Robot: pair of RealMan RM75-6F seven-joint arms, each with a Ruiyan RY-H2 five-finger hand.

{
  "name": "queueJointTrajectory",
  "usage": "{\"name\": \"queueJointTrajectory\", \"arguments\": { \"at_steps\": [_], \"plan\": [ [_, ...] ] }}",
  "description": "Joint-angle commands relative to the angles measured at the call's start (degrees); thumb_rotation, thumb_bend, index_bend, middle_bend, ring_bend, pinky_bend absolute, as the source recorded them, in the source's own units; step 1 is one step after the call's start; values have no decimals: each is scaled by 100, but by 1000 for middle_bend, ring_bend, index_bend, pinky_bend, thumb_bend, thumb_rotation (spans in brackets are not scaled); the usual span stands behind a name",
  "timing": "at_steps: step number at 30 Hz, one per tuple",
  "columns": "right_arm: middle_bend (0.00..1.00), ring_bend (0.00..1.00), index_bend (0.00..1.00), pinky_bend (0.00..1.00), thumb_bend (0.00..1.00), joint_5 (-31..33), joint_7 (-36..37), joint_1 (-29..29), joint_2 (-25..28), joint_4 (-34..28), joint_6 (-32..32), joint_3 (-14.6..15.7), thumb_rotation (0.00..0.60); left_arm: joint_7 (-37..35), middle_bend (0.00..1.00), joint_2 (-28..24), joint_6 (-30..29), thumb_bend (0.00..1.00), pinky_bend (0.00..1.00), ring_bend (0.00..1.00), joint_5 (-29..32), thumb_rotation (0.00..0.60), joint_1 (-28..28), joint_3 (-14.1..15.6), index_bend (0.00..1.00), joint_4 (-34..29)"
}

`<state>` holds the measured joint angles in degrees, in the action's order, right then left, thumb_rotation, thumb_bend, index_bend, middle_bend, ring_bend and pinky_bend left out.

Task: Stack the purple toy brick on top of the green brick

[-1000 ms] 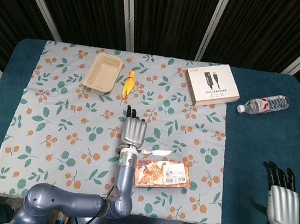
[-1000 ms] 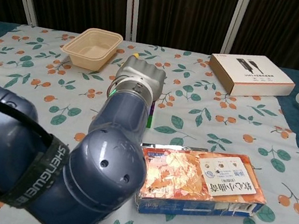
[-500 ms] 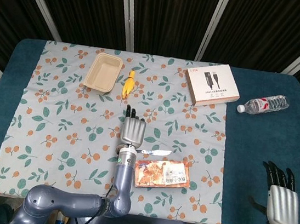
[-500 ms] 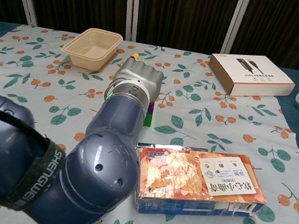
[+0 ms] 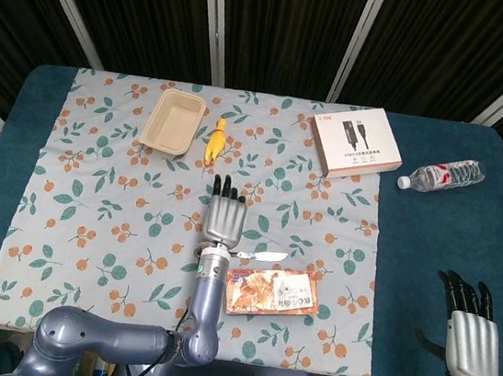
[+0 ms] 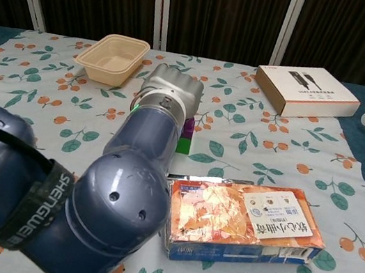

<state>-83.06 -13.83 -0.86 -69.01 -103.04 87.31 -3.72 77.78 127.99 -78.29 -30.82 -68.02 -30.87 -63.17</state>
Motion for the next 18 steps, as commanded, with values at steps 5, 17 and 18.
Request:
{"name": "queueJointTrajectory", "arguments": {
  "at_steps": [5, 17, 18],
  "plan": [
    [145, 149, 145, 12, 151, 1, 6, 4, 9, -2, 7, -1, 600, 248, 3, -130, -90, 365, 0, 0, 112, 600, 78, 34, 144, -243],
    [144, 149, 145, 12, 150, -57, 18, 3, 21, -24, -11, 42, 600, 362, 6, -2019, -1723, 361, 0, 0, -942, 600, 1359, 1272, 128, -4146],
    [144, 149, 145, 12, 149, -80, 2, -1, 17, -36, -13, 51, 600, 381, 6, -2261, -1913, 360, 0, 0, -1013, 600, 1522, 1422, 131, -4554]
  ]
}}
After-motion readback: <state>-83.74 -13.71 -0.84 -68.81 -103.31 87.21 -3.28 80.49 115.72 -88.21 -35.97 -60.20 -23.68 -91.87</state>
